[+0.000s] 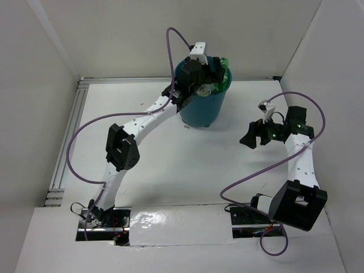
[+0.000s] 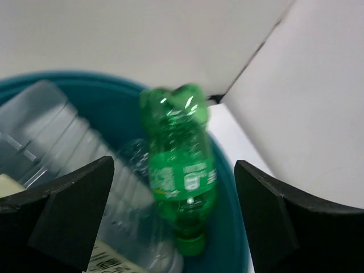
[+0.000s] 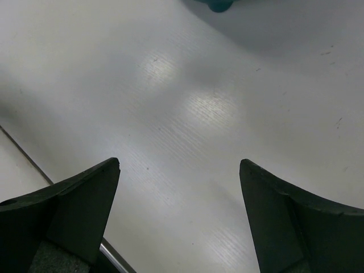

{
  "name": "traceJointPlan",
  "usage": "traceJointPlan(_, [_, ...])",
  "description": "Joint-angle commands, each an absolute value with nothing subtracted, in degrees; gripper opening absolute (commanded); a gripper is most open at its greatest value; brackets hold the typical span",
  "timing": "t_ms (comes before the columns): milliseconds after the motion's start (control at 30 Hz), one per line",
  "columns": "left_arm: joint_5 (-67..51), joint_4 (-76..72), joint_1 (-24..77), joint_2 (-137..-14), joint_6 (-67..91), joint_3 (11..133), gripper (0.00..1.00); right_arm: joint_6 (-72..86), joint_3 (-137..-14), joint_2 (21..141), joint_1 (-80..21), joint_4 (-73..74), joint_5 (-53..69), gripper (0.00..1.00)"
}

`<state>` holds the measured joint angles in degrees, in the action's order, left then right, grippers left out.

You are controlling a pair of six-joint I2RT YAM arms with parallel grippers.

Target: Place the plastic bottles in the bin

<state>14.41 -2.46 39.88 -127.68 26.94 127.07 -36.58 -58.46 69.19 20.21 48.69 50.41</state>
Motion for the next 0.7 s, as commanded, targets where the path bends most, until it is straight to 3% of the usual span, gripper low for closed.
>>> traceJointPlan(0, [10.3, -7.7, 38.9, -122.6, 25.5, 131.6, 1.0, -37.6, -57.8, 68.5, 19.9, 48.1, 51.2, 0.93])
traceJointPlan(133, [5.9, -9.0, 38.9, -113.8, 21.0, 126.2, 1.0, -38.7, -56.7, 69.0, 19.9, 48.1, 51.2, 0.93])
traceJointPlan(233, [2.8, -9.5, 36.4, -102.8, 14.6, 114.4, 0.96, -39.3, -55.6, 69.5, 19.9, 48.1, 50.7, 0.91])
traceJointPlan(300, [2.3, -8.7, 32.9, -97.2, 11.3, 102.4, 0.85, -40.9, -55.6, 69.5, 19.9, 48.1, 50.7, 0.72])
traceJointPlan(333, [1.7, -7.6, 31.0, -92.9, 9.8, 95.4, 0.77, -41.7, -55.0, 69.5, 19.9, 48.7, 50.7, 0.53])
traceJointPlan(367, [1.7, -6.1, 26.8, -91.0, 9.8, 92.5, 0.65, -41.7, -55.0, 70.2, 19.9, 48.7, 51.2, 0.18])
traceJointPlan(400, [1.0, -2.7, 24.5, -89.4, 10.5, 89.9, 0.43, -42.3, -55.0, 70.2, 19.9, 48.7, 51.2, 0.1])
traceJointPlan(433, [0.1, -1.3, 22.5, -88.1, 9.9, 87.3, 0.38, -42.3, -55.0, 70.7, 19.3, 48.7, 51.2, 0.07])
traceJointPlan(467, [-0.9, -0.4, 19.0, -86.1, 9.1, 82.6, 0.36, -42.3, -55.0, 70.8, 19.3, 48.7, 51.2, 0.07])
traceJointPlan(533, [-5.3, 1.3, 16.5, -85.4, 5.6, 78.8, 0.41, -42.3, -54.5, 71.4, 19.3, 48.7, 50.7, 0.26])
traceJointPlan(567, [-6.8, 2.6, 15.6, -85.4, 4.4, 78.1, 0.55, -42.3, -54.5, 71.4, 19.3, 48.7, 50.7, 0.39])
traceJointPlan(600, [-9.2, 4.2, 14.9, -88.1, 3.0, 78.1, 0.62, -42.3, -54.5, 71.9, 19.3, 48.7, 50.7, 0.64])
traceJointPlan(667, [-9.2, 8.9, 14.9, -91.7, -0.5, 79.9, 0.81, -41.7, -55.1, 72.7, 19.3, 48.7, 50.7, 0.79])
